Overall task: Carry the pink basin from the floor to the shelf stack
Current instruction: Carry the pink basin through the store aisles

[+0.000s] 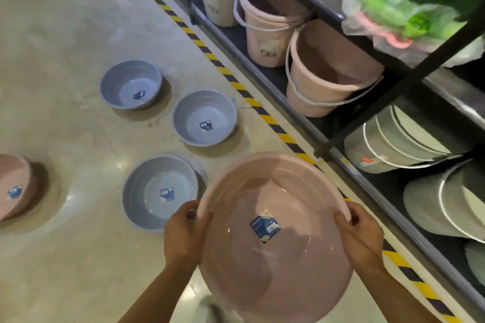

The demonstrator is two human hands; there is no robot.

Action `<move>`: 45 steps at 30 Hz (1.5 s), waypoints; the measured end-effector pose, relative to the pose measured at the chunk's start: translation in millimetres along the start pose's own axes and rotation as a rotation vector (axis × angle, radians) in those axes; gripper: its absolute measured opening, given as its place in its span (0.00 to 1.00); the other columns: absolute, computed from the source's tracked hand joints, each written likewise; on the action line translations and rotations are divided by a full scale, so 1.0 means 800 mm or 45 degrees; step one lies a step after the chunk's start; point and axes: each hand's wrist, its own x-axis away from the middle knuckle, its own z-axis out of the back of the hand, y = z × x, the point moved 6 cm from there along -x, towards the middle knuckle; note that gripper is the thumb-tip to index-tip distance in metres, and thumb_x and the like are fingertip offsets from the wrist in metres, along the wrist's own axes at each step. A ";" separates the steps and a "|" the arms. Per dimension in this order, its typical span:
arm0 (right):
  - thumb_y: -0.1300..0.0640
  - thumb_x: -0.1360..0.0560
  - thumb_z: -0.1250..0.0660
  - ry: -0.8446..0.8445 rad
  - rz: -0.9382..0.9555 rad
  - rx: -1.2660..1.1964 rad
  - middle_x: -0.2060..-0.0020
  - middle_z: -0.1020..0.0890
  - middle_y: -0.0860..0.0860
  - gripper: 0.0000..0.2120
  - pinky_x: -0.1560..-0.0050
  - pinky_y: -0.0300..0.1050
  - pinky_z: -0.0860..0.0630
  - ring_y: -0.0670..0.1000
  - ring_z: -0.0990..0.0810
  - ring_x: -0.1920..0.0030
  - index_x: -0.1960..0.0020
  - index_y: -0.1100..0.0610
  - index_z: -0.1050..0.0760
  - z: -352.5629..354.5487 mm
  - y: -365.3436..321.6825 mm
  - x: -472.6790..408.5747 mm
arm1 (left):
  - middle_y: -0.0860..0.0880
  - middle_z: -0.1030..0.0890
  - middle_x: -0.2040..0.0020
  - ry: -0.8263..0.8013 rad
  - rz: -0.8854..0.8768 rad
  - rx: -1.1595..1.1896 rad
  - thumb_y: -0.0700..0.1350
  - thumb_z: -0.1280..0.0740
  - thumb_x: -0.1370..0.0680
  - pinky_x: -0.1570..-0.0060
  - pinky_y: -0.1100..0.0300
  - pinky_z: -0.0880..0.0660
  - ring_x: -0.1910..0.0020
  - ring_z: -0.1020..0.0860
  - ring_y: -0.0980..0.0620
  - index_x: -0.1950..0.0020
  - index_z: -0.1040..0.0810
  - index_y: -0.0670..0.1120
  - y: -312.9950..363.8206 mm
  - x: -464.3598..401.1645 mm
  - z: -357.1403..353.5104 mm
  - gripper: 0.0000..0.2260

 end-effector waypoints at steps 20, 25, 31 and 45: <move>0.48 0.21 0.32 -0.155 0.145 0.305 0.26 0.29 0.49 0.33 0.33 0.57 0.29 0.55 0.28 0.29 0.19 0.47 0.40 -0.304 0.318 -0.266 | 0.56 0.32 0.24 -0.365 -0.271 -0.204 0.57 0.31 0.22 0.30 0.48 0.31 0.27 0.30 0.51 0.20 0.39 0.59 -0.296 -0.300 -0.344 0.32; 0.52 0.21 0.30 -0.102 0.037 0.044 0.32 0.23 0.51 0.32 0.44 0.49 0.30 0.54 0.23 0.38 0.21 0.42 0.38 -0.308 0.318 -0.244 | 0.52 0.23 0.30 -0.368 -0.103 0.130 0.50 0.30 0.21 0.35 0.46 0.25 0.34 0.22 0.51 0.22 0.36 0.58 -0.288 -0.273 -0.368 0.28; 0.45 0.20 0.34 -0.010 0.133 0.093 0.51 0.17 0.39 0.08 0.55 0.52 0.24 0.52 0.18 0.52 0.42 0.35 0.24 -0.301 0.316 -0.248 | 0.60 0.17 0.51 -0.204 -0.160 0.194 0.56 0.35 0.19 0.49 0.50 0.19 0.53 0.18 0.61 0.32 0.25 0.56 -0.286 -0.278 -0.351 0.16; 0.49 0.21 0.33 -0.369 0.298 0.050 0.63 0.15 0.41 0.07 0.65 0.43 0.26 0.46 0.17 0.63 0.57 0.42 0.18 -0.314 -0.027 -0.137 | 0.57 0.15 0.53 0.208 0.095 0.307 0.55 0.33 0.19 0.58 0.60 0.22 0.55 0.18 0.58 0.47 0.19 0.58 -0.206 -0.215 -0.013 0.05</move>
